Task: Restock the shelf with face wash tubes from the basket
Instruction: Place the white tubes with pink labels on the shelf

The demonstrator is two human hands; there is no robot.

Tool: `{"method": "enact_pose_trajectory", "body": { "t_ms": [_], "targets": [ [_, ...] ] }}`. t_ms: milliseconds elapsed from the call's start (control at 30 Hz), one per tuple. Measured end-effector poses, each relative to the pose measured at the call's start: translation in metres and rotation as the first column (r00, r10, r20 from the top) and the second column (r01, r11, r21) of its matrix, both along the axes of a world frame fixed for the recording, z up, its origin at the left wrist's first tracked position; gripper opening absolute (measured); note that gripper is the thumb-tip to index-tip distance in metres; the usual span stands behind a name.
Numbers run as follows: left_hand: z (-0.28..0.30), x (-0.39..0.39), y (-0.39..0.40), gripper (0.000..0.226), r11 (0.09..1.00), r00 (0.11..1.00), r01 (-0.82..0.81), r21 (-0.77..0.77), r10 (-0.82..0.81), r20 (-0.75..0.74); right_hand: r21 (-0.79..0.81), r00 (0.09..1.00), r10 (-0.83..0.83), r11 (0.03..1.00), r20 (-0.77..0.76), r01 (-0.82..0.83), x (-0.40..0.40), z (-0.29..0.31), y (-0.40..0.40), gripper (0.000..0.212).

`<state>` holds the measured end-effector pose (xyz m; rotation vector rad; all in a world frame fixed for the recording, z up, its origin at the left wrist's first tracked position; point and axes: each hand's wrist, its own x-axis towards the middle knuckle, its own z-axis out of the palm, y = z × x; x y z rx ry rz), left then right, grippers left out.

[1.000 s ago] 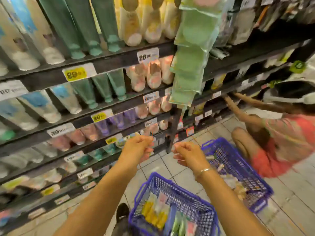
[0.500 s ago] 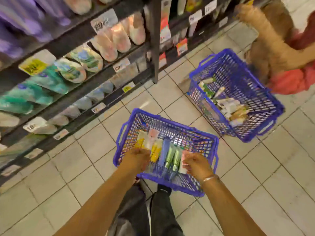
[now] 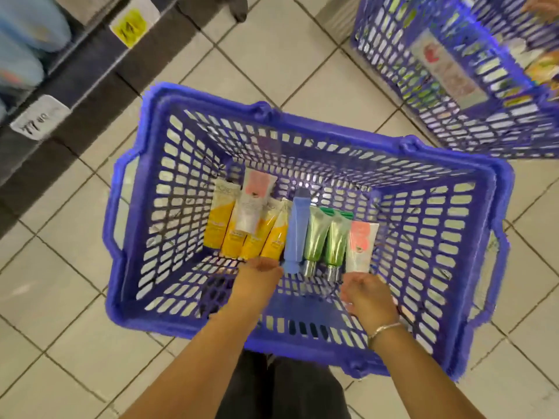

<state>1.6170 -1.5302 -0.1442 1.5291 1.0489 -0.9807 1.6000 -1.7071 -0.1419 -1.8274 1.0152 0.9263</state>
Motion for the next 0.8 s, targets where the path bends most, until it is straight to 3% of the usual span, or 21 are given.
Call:
{"method": "enact_pose_trajectory", "body": {
  "t_ms": [67, 167, 267, 400, 500, 567, 667, 800],
  "targets": [
    [-0.030, -0.002, -0.008, 0.004, 0.999, 0.999, 0.050, 0.009, -0.050, 0.001, 0.017, 1.000, -0.027, 1.000, 0.002, 0.027, -0.005, -0.025, 0.000, 0.019],
    [-0.071, -0.003, -0.022, 0.030, 0.994, 0.994, 0.107, 0.033, -0.107, 0.013, 0.027, 0.998, -0.055, 0.998, 0.008, 0.055, -0.009, -0.051, -0.003, 0.015],
    [-0.095, -0.002, -0.038, 0.010, 0.986, 0.990, 0.127, 0.109, -0.132, 0.039, 0.030, 0.997, -0.074, 0.997, 0.021, 0.074, -0.013, -0.068, -0.009, 0.018],
    [-0.120, 0.001, -0.055, 0.015, 0.950, 0.966, 0.210, 0.231, -0.238, 0.102, -0.039, 0.996, -0.077, 0.996, 0.045, 0.079, -0.016, -0.086, -0.020, 0.013],
    [-0.134, 0.002, -0.068, 0.048, 0.884, 0.921, 0.364, 0.293, -0.389, 0.031, -0.097, 0.997, -0.061, 0.993, 0.046, 0.065, -0.013, -0.097, -0.030, 0.022],
    [-0.140, 0.002, -0.075, 0.055, 0.826, 0.880, 0.454, 0.333, -0.474, -0.024, -0.132, 0.997, -0.055, 0.989, 0.061, 0.062, -0.011, -0.103, -0.034, 0.023],
    [-0.144, 0.002, -0.079, 0.050, 0.862, 0.916, 0.381, 0.335, -0.401, -0.010, -0.187, 0.995, -0.012, 0.982, 0.096, 0.030, -0.010, -0.109, -0.039, 0.028],
    [-0.143, 0.004, -0.075, 0.036, 0.935, 0.953, 0.283, 0.216, -0.299, 0.048, -0.262, 0.994, 0.069, 0.964, 0.088, -0.044, -0.011, -0.114, -0.039, 0.046]
  ]
}}
